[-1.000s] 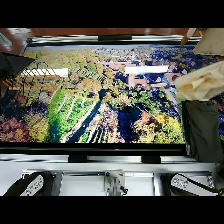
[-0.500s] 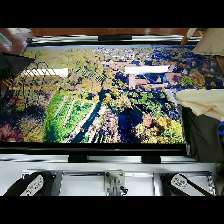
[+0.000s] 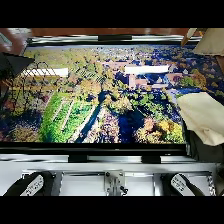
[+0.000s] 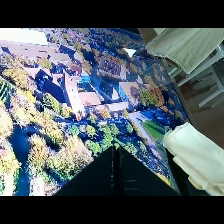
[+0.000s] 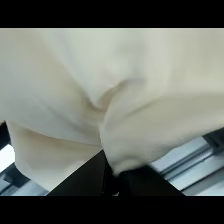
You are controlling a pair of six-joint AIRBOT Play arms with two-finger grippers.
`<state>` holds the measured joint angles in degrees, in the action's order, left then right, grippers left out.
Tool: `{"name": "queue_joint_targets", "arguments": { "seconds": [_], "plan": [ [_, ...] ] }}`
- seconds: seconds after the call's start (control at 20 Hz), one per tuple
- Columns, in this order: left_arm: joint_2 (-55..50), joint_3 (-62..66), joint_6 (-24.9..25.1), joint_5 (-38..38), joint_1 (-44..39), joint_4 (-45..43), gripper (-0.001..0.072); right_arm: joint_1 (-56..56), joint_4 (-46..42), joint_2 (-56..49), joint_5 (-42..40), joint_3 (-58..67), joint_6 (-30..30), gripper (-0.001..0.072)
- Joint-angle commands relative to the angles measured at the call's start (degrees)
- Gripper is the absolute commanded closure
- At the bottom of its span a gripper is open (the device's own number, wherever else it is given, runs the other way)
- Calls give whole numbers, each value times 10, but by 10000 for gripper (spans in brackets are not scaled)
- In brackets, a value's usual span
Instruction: Fold the shirts.
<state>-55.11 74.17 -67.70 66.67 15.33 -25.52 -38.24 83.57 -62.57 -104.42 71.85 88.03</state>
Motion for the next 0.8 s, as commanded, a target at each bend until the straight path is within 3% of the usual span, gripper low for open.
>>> {"name": "queue_joint_targets", "arguments": {
  "seconds": [0.0, 0.1, 0.25, 0.3, 0.35, 0.4, 0.65, 0.75],
  "plan": [
    [0, 0, 0, 0, 0, 0, 677, 0, -62, 32, -4, -106, -2, 649],
    [0, 0, 0, 0, 0, 7, 677, 0, -77, 32, 12, -136, -14, 649],
    [0, 0, -1, 0, 0, 20, 677, 0, -59, 32, 72, -156, -76, 622],
    [0, 0, 0, 0, 0, 20, 677, 0, -59, 32, 93, -156, -92, 460],
    [0, 0, 0, 0, 0, 20, 677, 0, -60, 32, 104, -156, -96, 241],
    [0, 0, 0, 0, 0, 20, 677, 0, -63, 32, 104, -156, -96, 208],
    [-1, 0, 1, -1, 0, 19, 677, 0, -95, 32, 72, -96, -45, 208],
    [-1, 1, 12, -6, -3, -5, 679, 0, -46, 30, 154, -4, -44, 209]
  ]
}}
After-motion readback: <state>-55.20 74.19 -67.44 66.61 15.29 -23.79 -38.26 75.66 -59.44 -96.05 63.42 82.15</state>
